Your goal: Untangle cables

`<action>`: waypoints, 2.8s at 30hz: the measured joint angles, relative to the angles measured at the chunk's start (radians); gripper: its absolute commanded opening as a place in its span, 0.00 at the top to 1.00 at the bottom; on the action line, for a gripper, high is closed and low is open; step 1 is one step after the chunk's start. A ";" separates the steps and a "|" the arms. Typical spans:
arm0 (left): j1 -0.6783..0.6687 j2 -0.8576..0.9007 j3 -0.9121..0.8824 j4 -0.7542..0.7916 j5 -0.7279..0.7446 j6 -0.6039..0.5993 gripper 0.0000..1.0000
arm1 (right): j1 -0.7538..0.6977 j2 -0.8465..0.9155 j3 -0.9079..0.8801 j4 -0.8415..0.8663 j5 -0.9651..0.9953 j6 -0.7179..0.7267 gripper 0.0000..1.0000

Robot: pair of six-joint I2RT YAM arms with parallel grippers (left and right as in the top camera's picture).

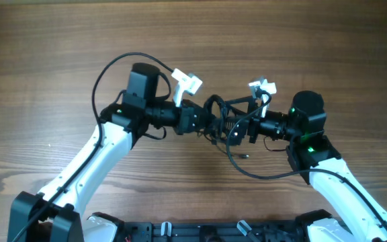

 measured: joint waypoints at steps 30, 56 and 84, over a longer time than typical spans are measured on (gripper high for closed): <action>0.222 -0.008 0.000 -0.066 0.030 -0.034 0.96 | -0.064 -0.015 0.010 -0.468 1.082 0.214 0.74; 0.093 -0.024 0.000 -0.093 -0.652 -0.952 0.96 | -0.133 -0.014 0.008 -0.380 0.035 0.023 0.20; -0.174 -0.024 0.000 -0.071 -0.897 -1.250 0.96 | 0.312 -0.010 0.007 -0.166 0.588 1.103 0.71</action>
